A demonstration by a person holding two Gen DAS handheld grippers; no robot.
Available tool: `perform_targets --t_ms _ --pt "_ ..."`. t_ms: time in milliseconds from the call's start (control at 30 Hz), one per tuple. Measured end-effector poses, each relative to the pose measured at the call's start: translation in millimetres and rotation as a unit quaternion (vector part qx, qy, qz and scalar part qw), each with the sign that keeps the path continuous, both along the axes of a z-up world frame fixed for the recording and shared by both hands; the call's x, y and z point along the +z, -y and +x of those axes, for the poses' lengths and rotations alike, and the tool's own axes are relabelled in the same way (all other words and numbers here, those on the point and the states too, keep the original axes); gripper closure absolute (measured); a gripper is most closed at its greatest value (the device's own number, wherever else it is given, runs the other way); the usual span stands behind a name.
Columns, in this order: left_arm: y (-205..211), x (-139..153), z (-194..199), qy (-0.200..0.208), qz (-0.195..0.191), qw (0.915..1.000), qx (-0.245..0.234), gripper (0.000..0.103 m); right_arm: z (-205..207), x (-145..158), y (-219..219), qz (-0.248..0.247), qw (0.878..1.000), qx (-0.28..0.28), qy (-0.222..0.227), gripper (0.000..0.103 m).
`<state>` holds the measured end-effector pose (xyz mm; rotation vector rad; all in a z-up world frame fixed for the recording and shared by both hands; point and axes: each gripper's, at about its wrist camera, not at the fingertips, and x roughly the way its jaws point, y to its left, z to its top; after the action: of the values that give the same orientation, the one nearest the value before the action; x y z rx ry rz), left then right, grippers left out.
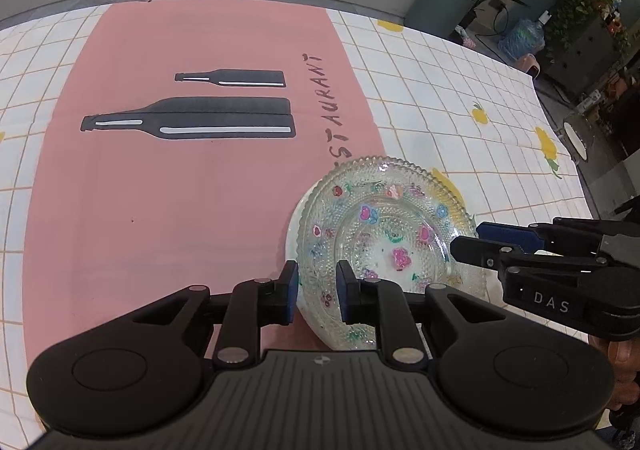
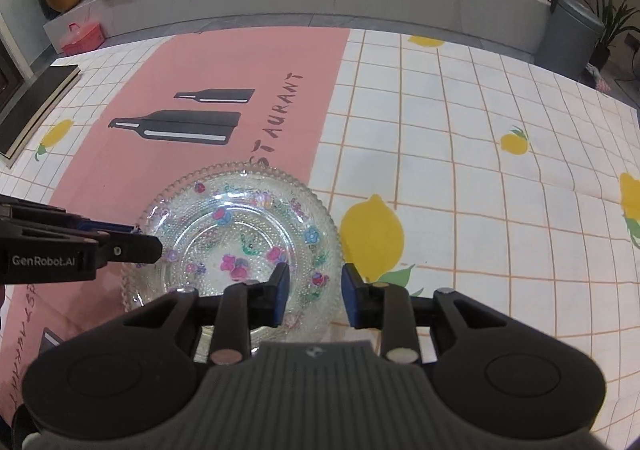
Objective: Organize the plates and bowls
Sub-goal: 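Lower the glass plate onto the stack and open both tools, then move both open tools to the nested steel bowls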
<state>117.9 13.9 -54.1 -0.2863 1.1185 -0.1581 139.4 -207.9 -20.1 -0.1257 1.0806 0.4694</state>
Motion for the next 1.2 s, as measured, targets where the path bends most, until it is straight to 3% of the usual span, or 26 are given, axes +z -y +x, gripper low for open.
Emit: perform_targets --t_ms 367,700,967,1200 --pt "-3 2 1 -0.001 0.013 0.9999 0.008 0.080 2 -3 3 0.001 1.000 -0.006 -0.014 0.071" --pt "-17 11 -2 0.008 0.006 0.9994 0.033 0.072 2 0 6 0.001 1.000 -0.017 -0.018 0.055" --pt "-17 25 -17 0.018 0.020 0.9991 0.034 0.068 -5 24 14 0.016 1.000 -0.019 0.002 0.052" --pt "-21 49 -42 0.047 0.035 0.9972 0.046 0.059 -16 58 37 0.059 0.997 -0.039 0.024 0.051"
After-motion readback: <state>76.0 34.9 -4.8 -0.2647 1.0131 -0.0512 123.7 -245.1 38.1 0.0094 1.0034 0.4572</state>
